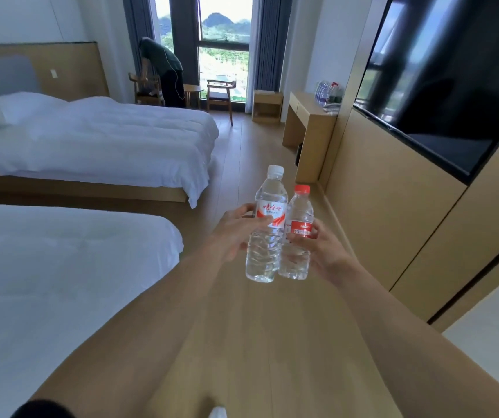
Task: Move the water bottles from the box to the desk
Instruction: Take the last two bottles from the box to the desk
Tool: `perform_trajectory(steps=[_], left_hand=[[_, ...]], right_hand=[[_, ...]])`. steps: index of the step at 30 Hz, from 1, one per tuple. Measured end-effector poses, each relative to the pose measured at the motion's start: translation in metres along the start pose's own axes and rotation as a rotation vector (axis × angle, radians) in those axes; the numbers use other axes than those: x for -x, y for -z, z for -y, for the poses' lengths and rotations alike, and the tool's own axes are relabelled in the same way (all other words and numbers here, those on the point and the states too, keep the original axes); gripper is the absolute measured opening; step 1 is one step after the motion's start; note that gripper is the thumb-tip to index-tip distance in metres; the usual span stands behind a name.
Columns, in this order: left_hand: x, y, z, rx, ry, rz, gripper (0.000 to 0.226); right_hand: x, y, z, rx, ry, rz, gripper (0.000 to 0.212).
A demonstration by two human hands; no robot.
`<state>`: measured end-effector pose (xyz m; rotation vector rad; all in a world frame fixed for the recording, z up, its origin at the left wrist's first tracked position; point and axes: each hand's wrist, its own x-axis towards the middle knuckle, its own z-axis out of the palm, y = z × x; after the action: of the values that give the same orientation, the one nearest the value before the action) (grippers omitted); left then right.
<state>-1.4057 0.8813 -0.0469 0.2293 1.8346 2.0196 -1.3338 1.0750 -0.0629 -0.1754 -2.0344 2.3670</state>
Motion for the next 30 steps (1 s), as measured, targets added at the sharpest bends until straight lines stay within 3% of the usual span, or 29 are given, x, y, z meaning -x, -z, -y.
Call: perform_trajectory(steps=[10, 22, 30], left_hand=[[-0.217, 0.053, -0.049, 0.051, 0.038, 0.067, 0.037], [-0.438, 0.059, -0.075, 0.025, 0.054, 0.045, 0.044], [-0.608, 0.060, -0.115, -0.004, 0.049, -0.048, 0.046]], right_hand=[[-0.214, 0.017, 0.036, -0.070, -0.060, 0.008, 0.042], [-0.435, 0.081, 0.036, -0.129, -0.026, -0.053, 0.044], [-0.625, 0.135, 0.055, -0.122, -0.035, 0.034, 0.038]])
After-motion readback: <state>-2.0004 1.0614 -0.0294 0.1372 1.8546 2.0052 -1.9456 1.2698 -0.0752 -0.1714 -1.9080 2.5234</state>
